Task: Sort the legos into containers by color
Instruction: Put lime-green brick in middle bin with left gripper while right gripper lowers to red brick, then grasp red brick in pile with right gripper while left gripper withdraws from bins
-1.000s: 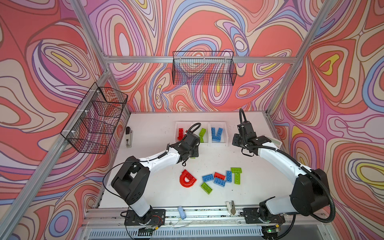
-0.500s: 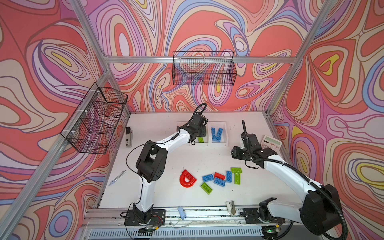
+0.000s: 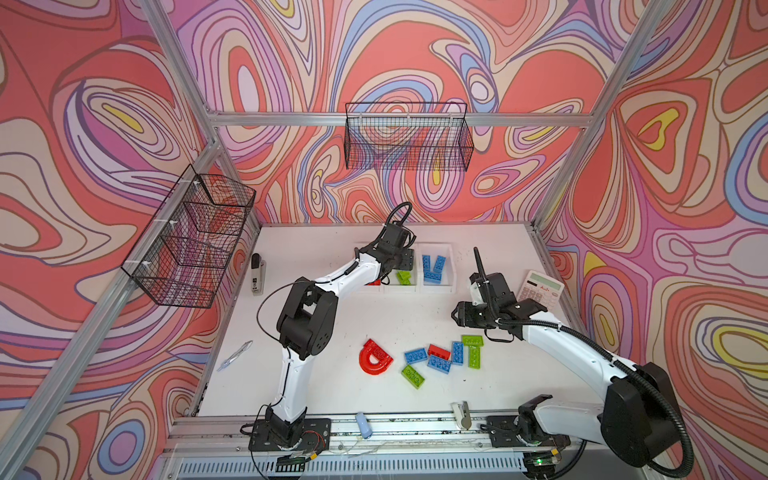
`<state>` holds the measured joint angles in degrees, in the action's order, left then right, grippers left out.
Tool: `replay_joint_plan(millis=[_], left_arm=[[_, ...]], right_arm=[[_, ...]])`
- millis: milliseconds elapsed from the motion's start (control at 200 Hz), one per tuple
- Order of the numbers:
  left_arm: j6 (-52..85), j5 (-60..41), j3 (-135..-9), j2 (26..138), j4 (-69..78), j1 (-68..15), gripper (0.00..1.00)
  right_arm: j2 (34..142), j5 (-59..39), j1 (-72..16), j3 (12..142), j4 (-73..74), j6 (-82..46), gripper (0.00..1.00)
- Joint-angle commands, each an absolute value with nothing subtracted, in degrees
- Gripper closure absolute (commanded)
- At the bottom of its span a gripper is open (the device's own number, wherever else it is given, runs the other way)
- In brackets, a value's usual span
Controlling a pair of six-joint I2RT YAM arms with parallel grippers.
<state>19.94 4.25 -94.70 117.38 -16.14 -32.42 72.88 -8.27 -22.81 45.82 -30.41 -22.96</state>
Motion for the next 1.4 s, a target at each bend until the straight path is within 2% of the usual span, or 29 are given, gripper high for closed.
replay_joint_plan(millis=[0,180,366,511,806,997,1392], left_arm=[[18.4,6.2,-90.5,107.5,-13.1,-31.0,0.28],[18.2,7.2,-77.8,94.8,-10.4,-28.6,0.28],[18.1,8.9,-63.0,82.3,-9.4,-27.9,0.28],[19.5,8.7,-56.0,76.3,-11.9,-26.2,0.28],[24.1,8.3,-50.5,72.3,-14.6,-25.9,0.28],[24.8,8.0,-49.8,71.2,-14.6,-25.9,0.28],[25.1,7.7,-49.1,71.3,-14.6,-25.9,0.28]], right_arm=[[74.4,-9.6,-26.2,47.0,-32.4,-20.9,0.41],[76.5,-7.5,-34.4,47.4,-34.4,-20.0,0.40],[77.9,-6.5,-37.0,48.5,-36.6,-17.8,0.39],[80.0,-6.4,-39.4,49.2,-38.6,-15.9,0.39],[83.6,-1.9,-40.8,49.9,-38.0,-16.3,0.43],[85.6,-2.1,-41.3,50.0,-37.4,-15.9,0.47],[86.6,-3.3,-42.7,49.7,-37.0,-16.0,0.48]])
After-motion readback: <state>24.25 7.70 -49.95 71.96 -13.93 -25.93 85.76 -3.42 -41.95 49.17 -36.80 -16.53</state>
